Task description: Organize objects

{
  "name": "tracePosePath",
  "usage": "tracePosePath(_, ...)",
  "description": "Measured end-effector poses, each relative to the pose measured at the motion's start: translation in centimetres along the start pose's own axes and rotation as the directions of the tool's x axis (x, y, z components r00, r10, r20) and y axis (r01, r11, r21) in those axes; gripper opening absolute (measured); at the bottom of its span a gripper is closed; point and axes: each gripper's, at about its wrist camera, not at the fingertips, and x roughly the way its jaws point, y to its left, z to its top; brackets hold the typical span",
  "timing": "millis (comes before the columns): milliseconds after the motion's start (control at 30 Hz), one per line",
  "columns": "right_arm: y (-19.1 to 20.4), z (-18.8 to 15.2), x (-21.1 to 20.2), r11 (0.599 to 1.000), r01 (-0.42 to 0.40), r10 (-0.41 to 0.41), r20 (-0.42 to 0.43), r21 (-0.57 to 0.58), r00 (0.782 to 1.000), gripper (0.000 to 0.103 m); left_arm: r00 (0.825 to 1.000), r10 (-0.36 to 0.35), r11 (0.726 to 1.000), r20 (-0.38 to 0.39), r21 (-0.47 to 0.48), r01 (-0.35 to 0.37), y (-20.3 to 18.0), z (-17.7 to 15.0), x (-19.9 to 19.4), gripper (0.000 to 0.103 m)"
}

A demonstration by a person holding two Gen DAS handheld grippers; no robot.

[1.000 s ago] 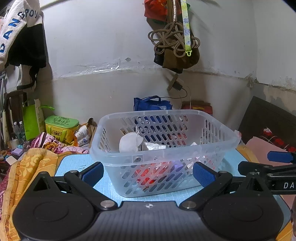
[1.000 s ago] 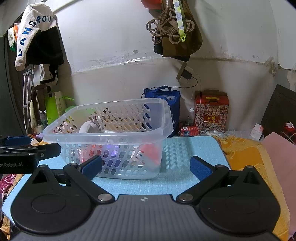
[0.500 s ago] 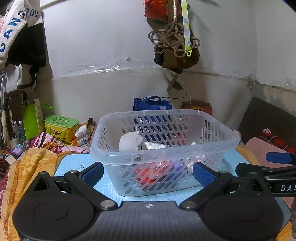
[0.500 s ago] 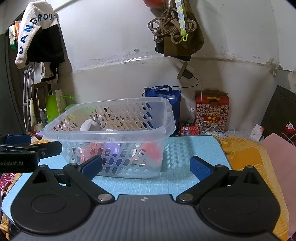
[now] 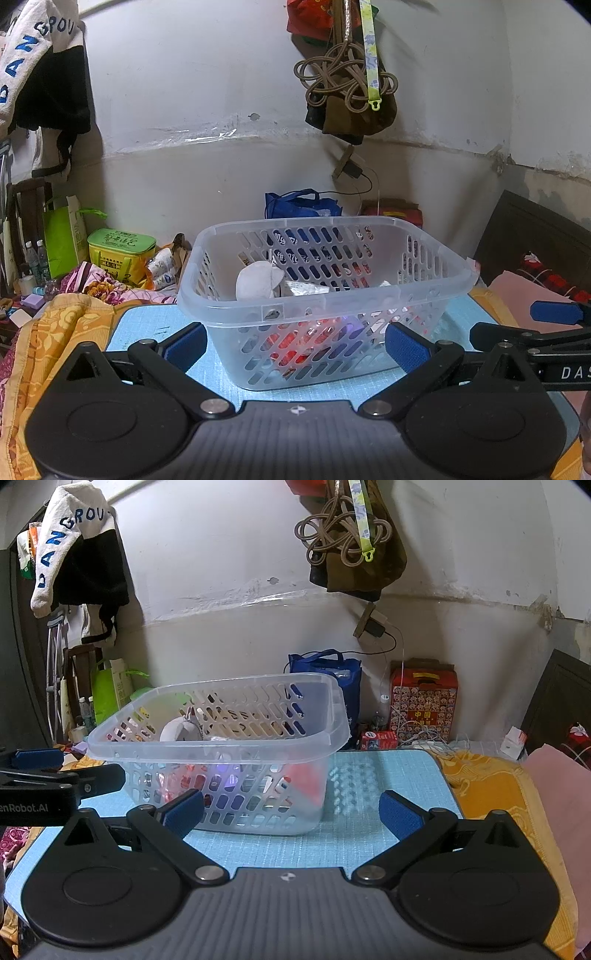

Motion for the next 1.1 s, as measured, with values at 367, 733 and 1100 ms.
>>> tracePosePath(367, 0.0, -0.05, 0.01, 1.0, 0.002, -0.002, -0.001, -0.005, 1.0, 0.103, 1.0, 0.0, 1.0, -0.004, 0.004, 0.0, 0.07, -0.06, 0.07, 0.103)
tracePosePath(733, 0.0, -0.08, 0.08, 1.0, 0.002, -0.002, -0.003, -0.006, 1.0, 0.103, 1.0, 0.0, 1.0, -0.007, 0.001, 0.0, 0.08, -0.07, 0.11, 0.103)
tracePosePath(1100, 0.04, -0.27, 0.19, 1.0, 0.002, -0.002, -0.004, -0.008, 1.0, 0.103, 1.0, 0.007, 1.0, -0.015, -0.012, -0.007, 0.6, -0.11, 0.44, 0.103)
